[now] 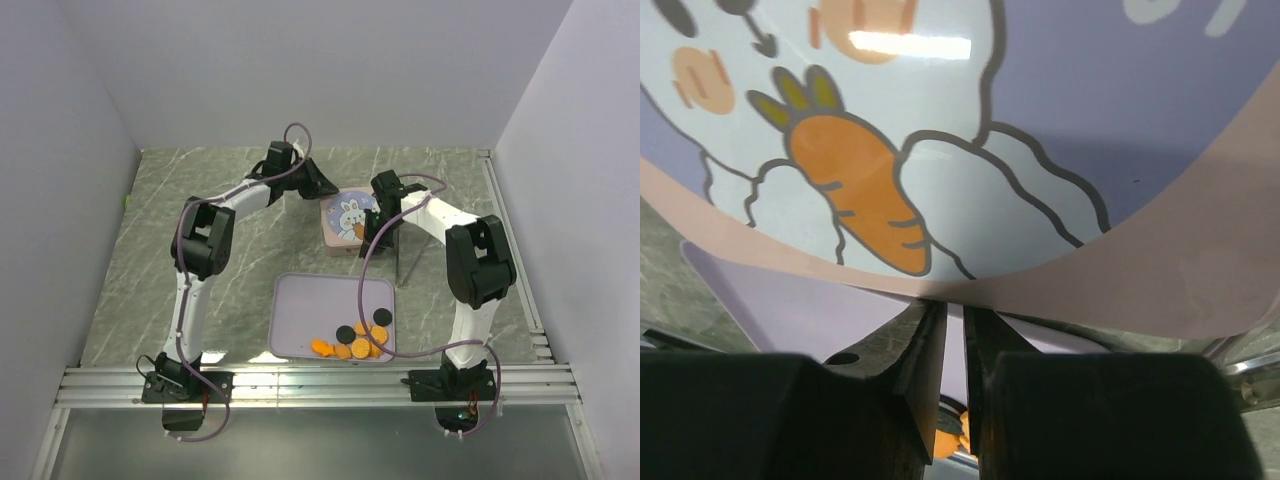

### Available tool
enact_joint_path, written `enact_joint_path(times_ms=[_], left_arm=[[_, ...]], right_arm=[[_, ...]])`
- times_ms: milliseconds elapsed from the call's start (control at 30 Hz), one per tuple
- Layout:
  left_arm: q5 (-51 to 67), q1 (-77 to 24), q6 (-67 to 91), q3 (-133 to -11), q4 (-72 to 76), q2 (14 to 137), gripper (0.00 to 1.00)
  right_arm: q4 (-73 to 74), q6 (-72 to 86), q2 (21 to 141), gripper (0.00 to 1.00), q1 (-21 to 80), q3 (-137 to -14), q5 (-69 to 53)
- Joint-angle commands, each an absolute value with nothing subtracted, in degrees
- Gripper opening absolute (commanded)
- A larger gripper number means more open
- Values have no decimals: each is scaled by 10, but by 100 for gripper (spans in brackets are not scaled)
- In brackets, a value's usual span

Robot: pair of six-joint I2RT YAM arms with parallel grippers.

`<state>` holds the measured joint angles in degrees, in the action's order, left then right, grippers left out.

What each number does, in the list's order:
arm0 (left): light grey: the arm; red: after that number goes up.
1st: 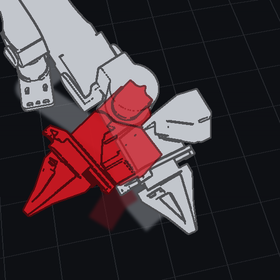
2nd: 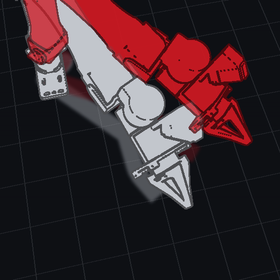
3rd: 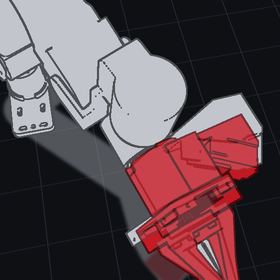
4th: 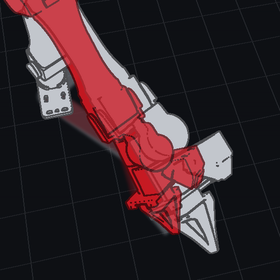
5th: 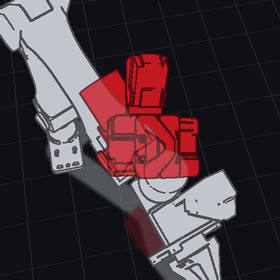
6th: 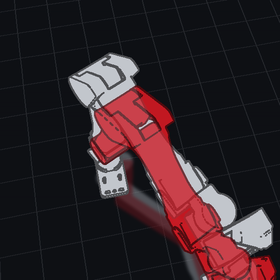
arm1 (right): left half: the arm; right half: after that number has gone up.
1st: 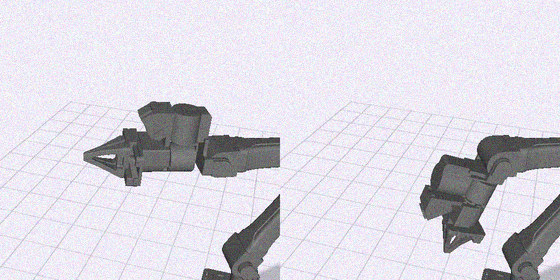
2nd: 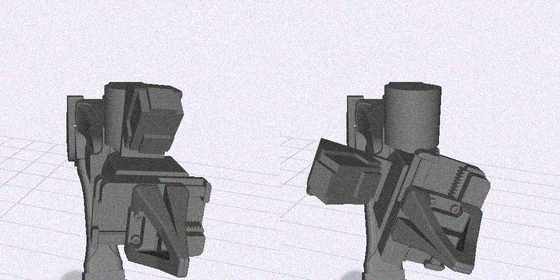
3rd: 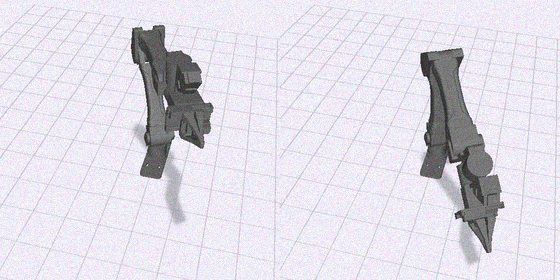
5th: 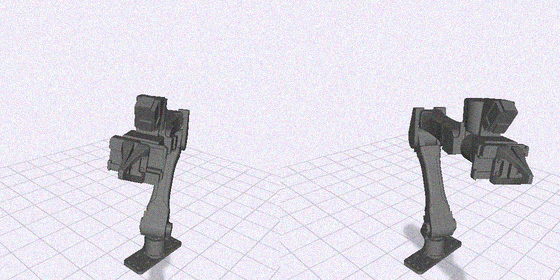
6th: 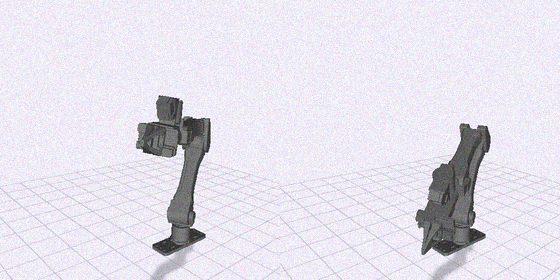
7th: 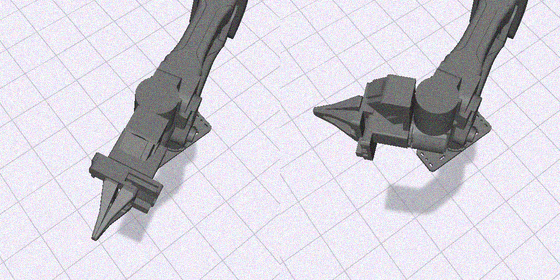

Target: Pack the cookies

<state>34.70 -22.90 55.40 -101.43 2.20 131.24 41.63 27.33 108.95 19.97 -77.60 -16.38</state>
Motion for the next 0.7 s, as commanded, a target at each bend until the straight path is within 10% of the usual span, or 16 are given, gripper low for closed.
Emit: enact_joint_path(times_ms=[0, 667], left_arm=[[353, -230, 559, -1047, -2, 1346, 16], [359, -228, 594, -1128, -10, 1371, 17]], right_arm=[[406, 262, 1100, 19, 190, -804, -161], [453, 240, 1049, 18, 180, -827, -220]])
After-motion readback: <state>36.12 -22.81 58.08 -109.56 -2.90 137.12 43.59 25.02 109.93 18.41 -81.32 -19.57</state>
